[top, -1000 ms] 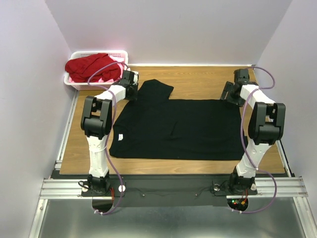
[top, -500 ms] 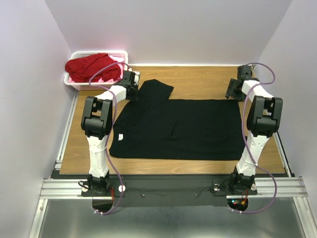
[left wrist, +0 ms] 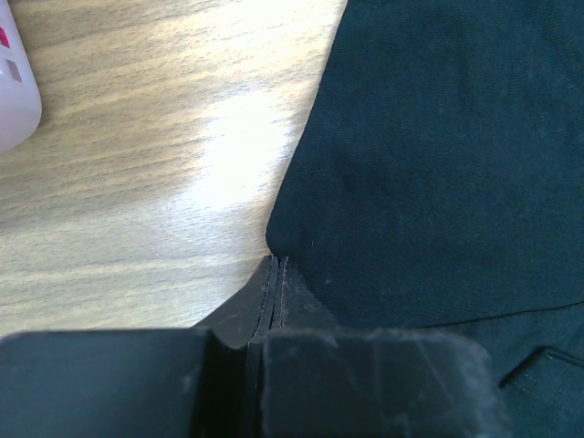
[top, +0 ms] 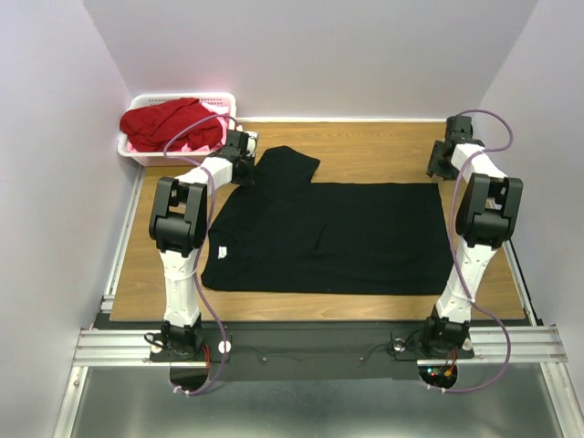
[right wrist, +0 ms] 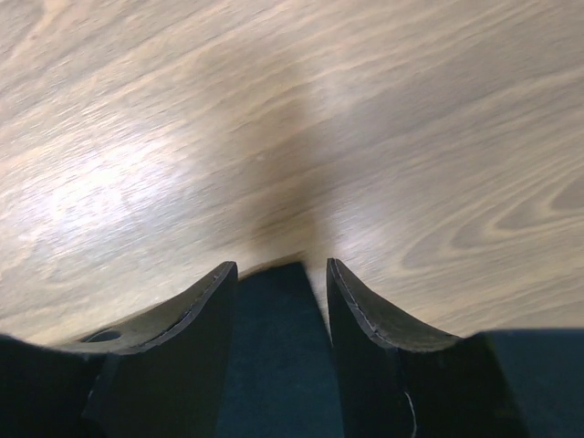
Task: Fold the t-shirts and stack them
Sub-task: Fold the tshirt
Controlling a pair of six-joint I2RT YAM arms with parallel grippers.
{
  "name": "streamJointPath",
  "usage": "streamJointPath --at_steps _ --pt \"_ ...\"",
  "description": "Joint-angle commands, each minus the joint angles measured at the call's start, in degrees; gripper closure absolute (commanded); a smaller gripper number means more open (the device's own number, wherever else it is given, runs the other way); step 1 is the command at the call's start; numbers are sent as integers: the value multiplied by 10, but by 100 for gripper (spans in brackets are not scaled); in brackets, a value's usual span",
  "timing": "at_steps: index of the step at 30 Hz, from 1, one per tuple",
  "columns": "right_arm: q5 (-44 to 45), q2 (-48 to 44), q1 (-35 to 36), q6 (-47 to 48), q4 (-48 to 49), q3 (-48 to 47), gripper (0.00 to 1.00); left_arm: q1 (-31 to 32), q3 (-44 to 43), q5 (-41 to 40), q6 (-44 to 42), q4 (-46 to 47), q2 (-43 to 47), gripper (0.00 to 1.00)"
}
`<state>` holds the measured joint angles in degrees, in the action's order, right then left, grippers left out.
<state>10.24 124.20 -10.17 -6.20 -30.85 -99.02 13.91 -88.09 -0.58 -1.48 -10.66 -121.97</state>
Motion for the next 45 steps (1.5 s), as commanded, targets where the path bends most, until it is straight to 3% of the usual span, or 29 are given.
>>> streamJointPath --at_steps 1,13,15,21,24,30,45 --pt "-3 10 -11 19 13 -21 50 -9 8 -7 -8 -24 -12 100" --pt "-29 35 -12 33 13 -2 51 -9 2 -9 -10 -28 -16 100" --pt "-31 44 -12 33 12 2 62 -9 1 -12 -10 -29 -17 100" --pt "-50 45 -12 19 11 27 69 -9 -5 -17 -9 -36 -21 100" --pt "-44 43 -12 19 11 33 68 -9 -8 -20 -8 -37 -21 100" --pt "-21 26 -12 10 10 -2 54 -9 -11 -24 -1 -41 -21 100" --pt "-20 -37 -21 1 8 3 54 -9 -8 -20 1 -41 -18 100"
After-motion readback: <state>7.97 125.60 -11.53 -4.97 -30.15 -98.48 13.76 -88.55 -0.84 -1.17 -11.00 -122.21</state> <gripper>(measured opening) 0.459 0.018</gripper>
